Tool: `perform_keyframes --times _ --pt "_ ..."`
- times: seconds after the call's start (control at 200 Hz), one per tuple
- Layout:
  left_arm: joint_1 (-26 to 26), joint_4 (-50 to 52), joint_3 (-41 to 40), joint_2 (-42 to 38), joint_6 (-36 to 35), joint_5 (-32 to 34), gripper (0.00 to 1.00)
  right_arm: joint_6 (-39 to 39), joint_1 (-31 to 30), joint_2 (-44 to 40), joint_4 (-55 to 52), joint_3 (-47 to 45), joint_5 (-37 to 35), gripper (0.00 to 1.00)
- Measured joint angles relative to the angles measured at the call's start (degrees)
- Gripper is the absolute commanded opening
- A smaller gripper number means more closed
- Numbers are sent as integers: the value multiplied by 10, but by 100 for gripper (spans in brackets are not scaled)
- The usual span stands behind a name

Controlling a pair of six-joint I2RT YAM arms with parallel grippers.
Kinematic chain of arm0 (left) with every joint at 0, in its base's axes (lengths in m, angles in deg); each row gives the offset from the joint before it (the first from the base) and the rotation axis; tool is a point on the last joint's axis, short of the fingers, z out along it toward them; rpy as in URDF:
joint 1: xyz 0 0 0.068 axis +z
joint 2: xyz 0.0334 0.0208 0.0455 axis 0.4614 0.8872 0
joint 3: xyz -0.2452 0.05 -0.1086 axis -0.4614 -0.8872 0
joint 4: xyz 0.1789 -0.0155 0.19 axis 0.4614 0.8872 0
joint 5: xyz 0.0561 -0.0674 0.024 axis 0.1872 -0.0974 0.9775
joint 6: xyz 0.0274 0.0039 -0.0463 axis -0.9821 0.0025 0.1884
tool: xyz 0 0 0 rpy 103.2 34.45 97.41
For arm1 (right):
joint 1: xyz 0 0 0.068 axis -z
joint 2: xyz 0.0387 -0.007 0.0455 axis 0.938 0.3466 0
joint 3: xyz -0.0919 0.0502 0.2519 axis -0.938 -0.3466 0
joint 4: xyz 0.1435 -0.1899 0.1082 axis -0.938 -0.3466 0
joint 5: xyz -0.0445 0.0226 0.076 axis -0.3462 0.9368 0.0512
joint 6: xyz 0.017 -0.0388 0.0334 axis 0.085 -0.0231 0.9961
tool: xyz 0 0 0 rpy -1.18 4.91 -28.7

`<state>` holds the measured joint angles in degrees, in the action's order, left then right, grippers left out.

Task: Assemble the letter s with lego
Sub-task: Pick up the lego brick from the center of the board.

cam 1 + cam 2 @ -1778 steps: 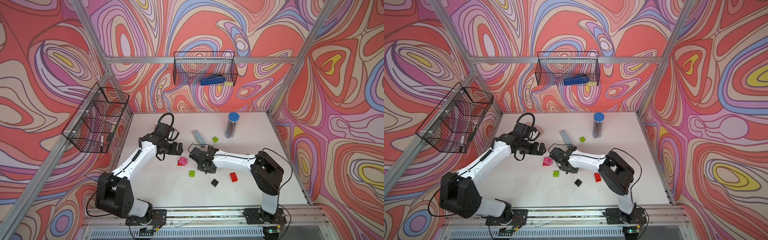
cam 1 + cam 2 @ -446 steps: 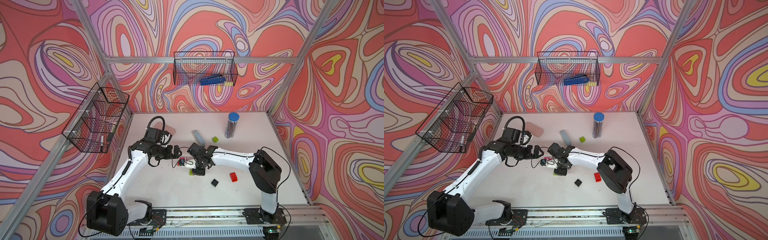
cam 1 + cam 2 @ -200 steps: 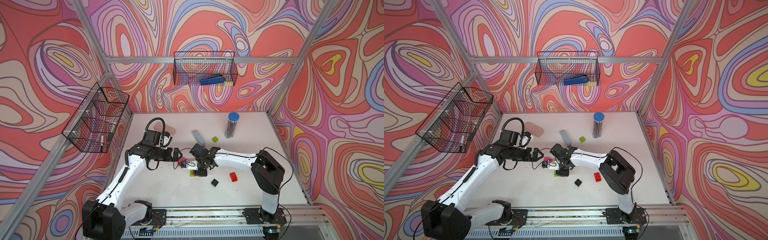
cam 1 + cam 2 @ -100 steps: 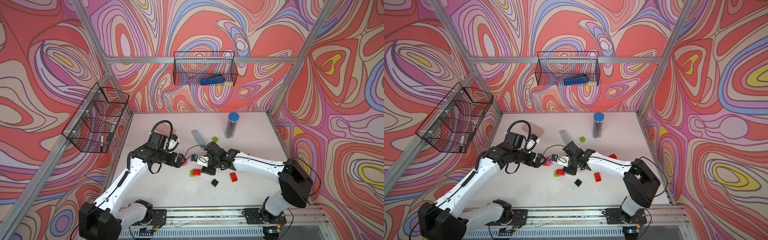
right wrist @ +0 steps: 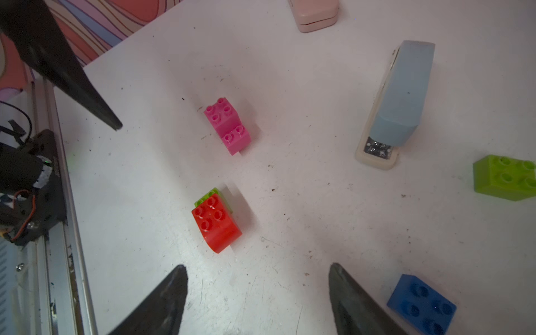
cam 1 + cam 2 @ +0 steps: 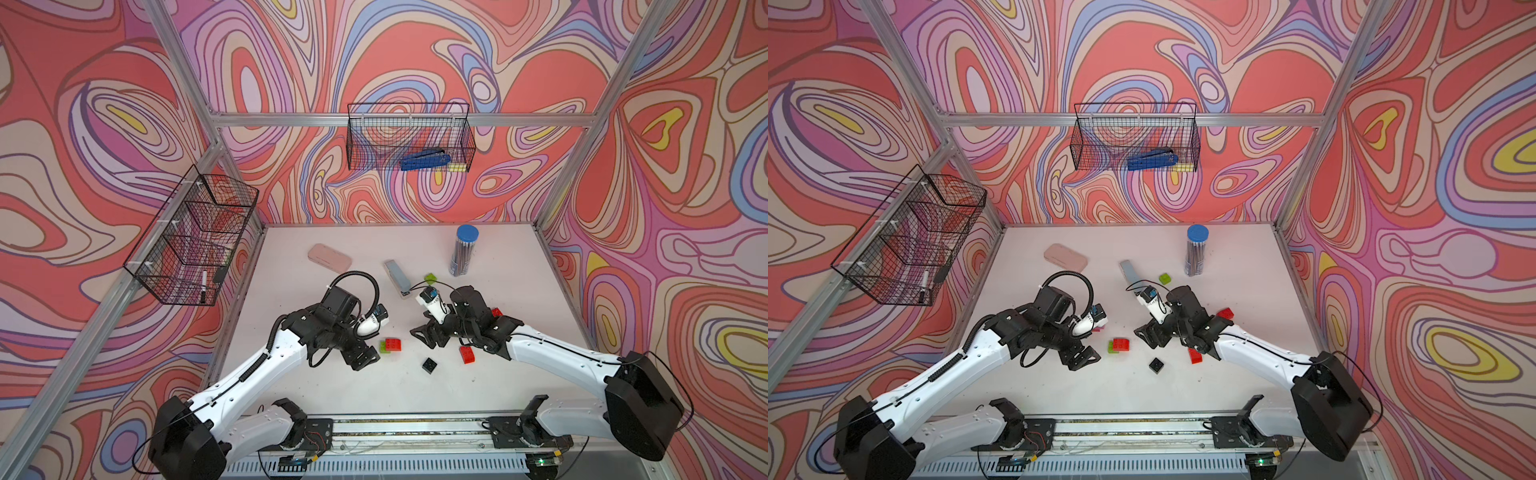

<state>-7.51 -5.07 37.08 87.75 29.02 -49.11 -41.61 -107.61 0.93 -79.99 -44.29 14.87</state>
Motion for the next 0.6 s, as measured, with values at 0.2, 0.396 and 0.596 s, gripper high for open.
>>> perform_keyframes --times 0.2,0.396,0.596 --pt "-17 -67 -40 3 -64 3 80 74 25 -4 38 -23 46 82" --pt "-20 -151 -75 33 -117 9 79 119 35 5 54 -29 74 82" --pt "-28 -203 -76 97 -152 21 78 138 43 15 72 -38 90 82"
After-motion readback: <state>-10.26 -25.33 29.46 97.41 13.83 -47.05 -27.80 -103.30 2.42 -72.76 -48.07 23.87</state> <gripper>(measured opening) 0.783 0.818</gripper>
